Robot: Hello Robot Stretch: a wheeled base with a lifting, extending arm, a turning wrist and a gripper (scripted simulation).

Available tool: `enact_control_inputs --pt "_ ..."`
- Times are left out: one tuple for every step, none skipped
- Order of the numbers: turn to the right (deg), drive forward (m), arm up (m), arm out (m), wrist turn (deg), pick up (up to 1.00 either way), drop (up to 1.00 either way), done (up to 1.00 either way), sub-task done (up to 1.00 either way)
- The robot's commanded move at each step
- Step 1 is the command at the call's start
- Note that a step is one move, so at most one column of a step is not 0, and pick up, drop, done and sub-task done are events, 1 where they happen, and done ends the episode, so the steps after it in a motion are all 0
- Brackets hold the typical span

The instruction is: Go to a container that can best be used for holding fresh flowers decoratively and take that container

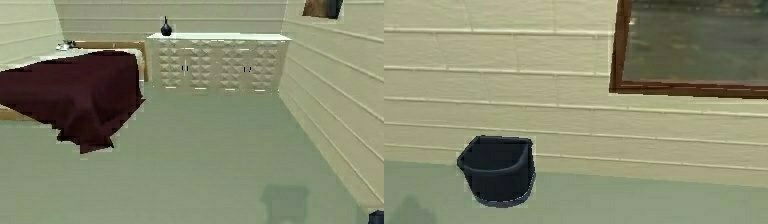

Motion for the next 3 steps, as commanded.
enact_control_inputs --pt "0.0 1.0 0.0 0.0 0.0 0.0 0.0 0.0 0.0" --pt "0.0 1.0 0.0 0.0 0.0 0.0 0.0 0.0 0.0" --pt "3.0 0.0 0.0 0.0 0.0 0.0 0.0 0.0 0.0"
